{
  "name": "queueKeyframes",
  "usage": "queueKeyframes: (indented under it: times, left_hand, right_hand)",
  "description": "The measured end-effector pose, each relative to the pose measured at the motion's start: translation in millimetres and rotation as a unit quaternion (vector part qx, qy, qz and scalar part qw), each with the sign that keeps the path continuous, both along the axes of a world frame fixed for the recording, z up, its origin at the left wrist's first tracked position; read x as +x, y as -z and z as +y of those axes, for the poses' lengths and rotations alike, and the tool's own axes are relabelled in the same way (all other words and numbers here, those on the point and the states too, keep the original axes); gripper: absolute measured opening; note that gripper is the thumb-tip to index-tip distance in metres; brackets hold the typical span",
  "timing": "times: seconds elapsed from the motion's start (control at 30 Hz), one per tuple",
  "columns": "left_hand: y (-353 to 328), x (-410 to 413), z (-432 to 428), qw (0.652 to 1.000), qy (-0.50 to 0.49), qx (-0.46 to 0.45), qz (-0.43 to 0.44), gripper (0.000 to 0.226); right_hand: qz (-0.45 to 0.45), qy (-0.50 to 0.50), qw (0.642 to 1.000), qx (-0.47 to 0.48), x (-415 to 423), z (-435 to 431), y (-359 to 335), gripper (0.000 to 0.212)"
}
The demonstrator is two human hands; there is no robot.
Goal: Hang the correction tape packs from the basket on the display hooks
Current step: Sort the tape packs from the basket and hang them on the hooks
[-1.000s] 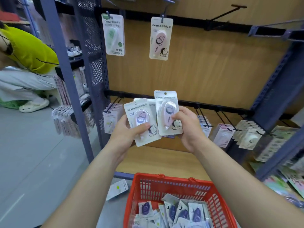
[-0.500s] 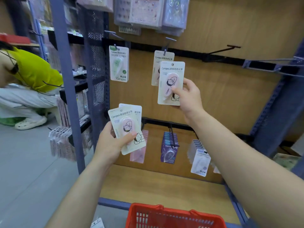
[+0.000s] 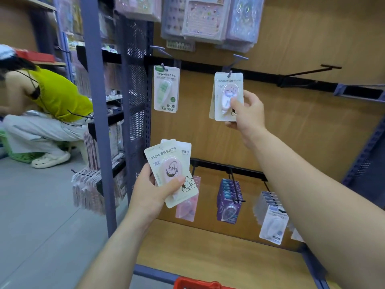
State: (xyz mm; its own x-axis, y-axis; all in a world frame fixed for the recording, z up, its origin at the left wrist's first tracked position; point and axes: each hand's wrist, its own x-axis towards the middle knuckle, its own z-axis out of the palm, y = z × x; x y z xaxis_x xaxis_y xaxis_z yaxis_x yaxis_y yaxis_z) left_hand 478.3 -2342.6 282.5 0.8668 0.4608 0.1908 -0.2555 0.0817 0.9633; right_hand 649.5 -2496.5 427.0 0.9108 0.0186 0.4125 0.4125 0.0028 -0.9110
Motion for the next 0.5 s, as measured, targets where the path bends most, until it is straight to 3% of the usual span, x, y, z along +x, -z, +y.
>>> queueKeyframes:
  times: [0.07, 0.13, 0.2, 0.3, 0.37, 0.5]
  left_hand:
    - [0, 1, -1, 1.0, 0.001, -0.003, -0.004, 0.051]
    - [1, 2, -2, 1.0, -0.001, -0.009, -0.004, 0.051]
    - [1, 3, -1, 1.0, -0.004, -0.012, 0.0, 0.052]
    - [0, 4, -3, 1.0, -0.009, -0.009, 0.005, 0.056]
    - [0, 5, -6, 1.0, -0.009, -0.008, 0.0, 0.059]
    - [-3, 2, -14, 1.0, 0.009, -0.001, -0.009, 0.054]
  right_hand:
    - [0.012, 0.029, 0.999, -0.035, 7, 0, 4, 0.047]
    - [0.005, 0.122, 0.985, -0.125, 5, -2, 13, 0.057]
    - [-0.028, 0.151, 0.97, -0.187, -12, -3, 34, 0.048]
    - [0.041, -0.071, 0.98, -0.18, -52, -2, 75, 0.013]
    - [0.112, -0.188, 0.957, -0.19, -74, -1, 98, 0.013]
    - [0.119, -0.245, 0.945, -0.18, -85, -7, 116, 0.022]
